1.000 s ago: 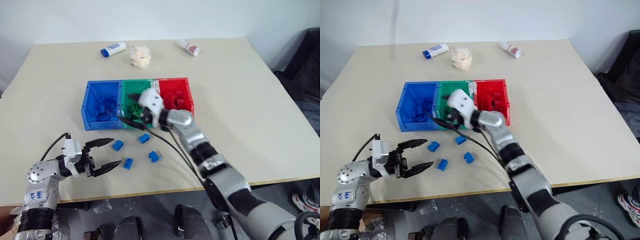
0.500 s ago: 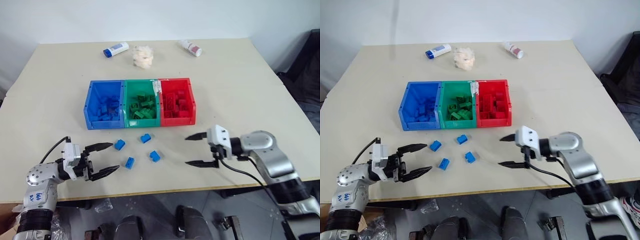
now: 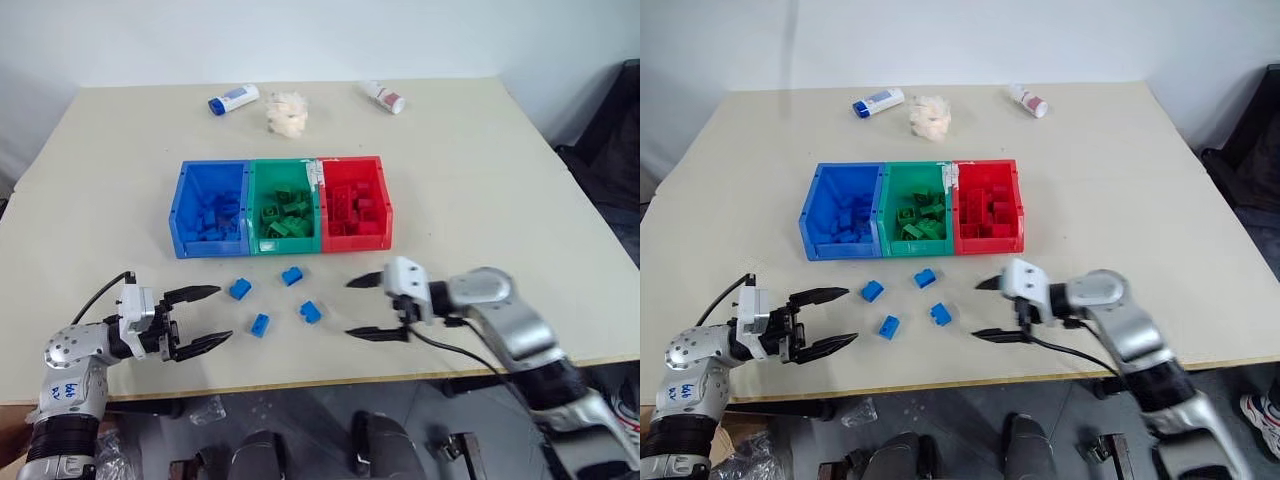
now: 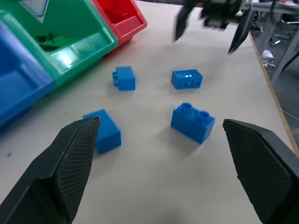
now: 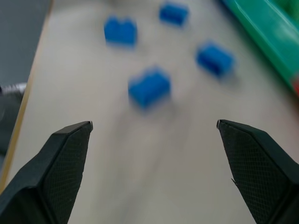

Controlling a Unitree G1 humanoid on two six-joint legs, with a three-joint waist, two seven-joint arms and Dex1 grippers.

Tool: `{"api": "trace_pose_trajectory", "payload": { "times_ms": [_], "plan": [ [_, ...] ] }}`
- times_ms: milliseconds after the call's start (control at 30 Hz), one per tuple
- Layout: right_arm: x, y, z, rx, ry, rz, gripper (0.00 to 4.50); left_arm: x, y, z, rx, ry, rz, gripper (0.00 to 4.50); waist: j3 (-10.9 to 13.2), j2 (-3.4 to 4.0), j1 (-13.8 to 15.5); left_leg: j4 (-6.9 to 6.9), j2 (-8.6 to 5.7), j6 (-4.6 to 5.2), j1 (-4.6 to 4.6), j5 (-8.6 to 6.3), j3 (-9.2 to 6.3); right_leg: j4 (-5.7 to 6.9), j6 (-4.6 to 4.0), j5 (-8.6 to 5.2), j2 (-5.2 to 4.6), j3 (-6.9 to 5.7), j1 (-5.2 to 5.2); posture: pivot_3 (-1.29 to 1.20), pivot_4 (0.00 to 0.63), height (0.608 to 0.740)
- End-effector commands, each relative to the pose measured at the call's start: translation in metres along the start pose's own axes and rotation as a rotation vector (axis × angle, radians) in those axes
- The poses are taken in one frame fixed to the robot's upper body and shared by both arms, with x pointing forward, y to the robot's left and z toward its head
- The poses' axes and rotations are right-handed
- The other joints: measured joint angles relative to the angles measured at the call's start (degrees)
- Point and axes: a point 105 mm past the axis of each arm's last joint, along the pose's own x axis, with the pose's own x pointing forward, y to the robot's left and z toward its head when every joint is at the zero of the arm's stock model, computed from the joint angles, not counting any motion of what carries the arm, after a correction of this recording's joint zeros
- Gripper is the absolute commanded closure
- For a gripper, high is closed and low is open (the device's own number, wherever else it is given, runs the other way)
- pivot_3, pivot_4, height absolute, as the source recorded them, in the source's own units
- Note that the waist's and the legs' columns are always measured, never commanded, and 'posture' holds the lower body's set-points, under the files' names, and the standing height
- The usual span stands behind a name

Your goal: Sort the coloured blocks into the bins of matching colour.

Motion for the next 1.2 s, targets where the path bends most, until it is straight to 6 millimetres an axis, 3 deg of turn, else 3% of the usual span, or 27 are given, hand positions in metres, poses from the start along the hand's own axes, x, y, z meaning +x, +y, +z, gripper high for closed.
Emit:
{"api": "trace_pose_trajectory", "payload": {
  "times_ms": [33,133,233,433,467,600,800,900,1133,1200],
  "plan": [
    [0.014,-0.007,0.004,-0.014,-0.007,-0.009,0.04,-0.002,-0.001,0.008,0.024,-0.018,0.016,0.00,0.00,0.00,0.44,-0.01,-0.01,0.00,0.00,0.00,0.00,-0.01,0.00,0.00,0.00,0.00,0.01,0.00,0.150,0.740],
    [0.029,-0.011,0.002,-0.006,-0.002,-0.006,0.04,-0.003,-0.004,0.009,0.025,-0.018,0.022,0.00,0.00,-0.01,0.57,0.09,-0.03,0.07,-0.07,-0.06,0.02,-0.08,0.03,0.02,-0.02,0.00,0.02,0.00,0.150,0.740],
    [0.032,-0.010,-0.002,-0.003,0.011,0.028,0.62,-0.005,-0.005,0.010,0.026,-0.016,0.039,0.00,0.00,0.00,0.67,0.09,-0.02,0.07,-0.07,-0.06,0.00,-0.05,0.03,0.02,-0.01,-0.01,0.01,0.00,0.150,0.740],
    [0.032,-0.012,-0.004,-0.003,0.003,0.015,2.73,-0.010,-0.009,0.011,0.023,-0.007,0.063,0.00,0.00,0.00,0.36,0.06,0.01,0.05,-0.06,-0.06,0.01,-0.04,0.02,0.01,0.01,-0.01,0.00,0.00,0.150,0.740],
    [0.032,-0.012,-0.004,-0.004,0.000,0.012,2.91,-0.011,-0.009,0.010,0.022,-0.007,0.065,0.00,0.00,0.00,0.33,0.06,0.01,0.04,-0.06,-0.06,0.01,-0.04,0.02,0.01,0.02,0.00,0.00,0.00,0.150,0.740],
    [0.029,-0.015,0.001,-0.025,-0.022,0.004,2.91,-0.010,-0.010,0.010,0.018,-0.009,0.069,0.00,0.00,0.00,0.37,0.06,0.01,0.04,-0.06,-0.06,0.01,-0.04,0.02,0.01,0.02,0.00,0.00,0.00,0.150,0.740],
    [0.030,-0.033,0.047,-0.065,-0.144,-0.045,2.91,-0.006,-0.007,0.010,0.023,-0.017,0.068,0.00,0.00,0.00,0.22,0.06,0.02,0.03,-0.06,-0.06,0.02,-0.02,0.02,0.01,0.02,0.00,-0.02,0.00,0.150,0.740],
    [0.044,-0.066,0.084,-0.115,-0.227,-0.155,2.91,-0.004,-0.005,0.010,0.027,-0.021,0.068,0.00,0.00,0.01,-0.28,0.07,0.04,0.01,-0.06,-0.05,0.03,0.01,0.01,0.01,0.04,0.01,-0.04,0.00,0.150,0.740],
    [0.089,-0.110,0.142,-0.147,-0.320,-0.294,2.91,0.000,-0.003,0.010,0.035,-0.030,0.069,0.00,0.00,0.01,-1.39,-0.06,0.08,-0.07,-0.05,-0.02,0.07,0.01,-0.04,-0.02,0.11,0.01,-0.10,0.00,0.150,0.740],
    [0.103,-0.114,0.153,-0.128,-0.345,-0.333,2.16,0.002,-0.003,0.011,0.040,-0.035,0.070,0.00,0.01,0.01,-1.90,-0.08,0.07,-0.08,-0.06,-0.02,0.09,0.00,-0.03,-0.02,0.11,0.01,-0.10,0.00,0.150,0.740]
  ]
}}
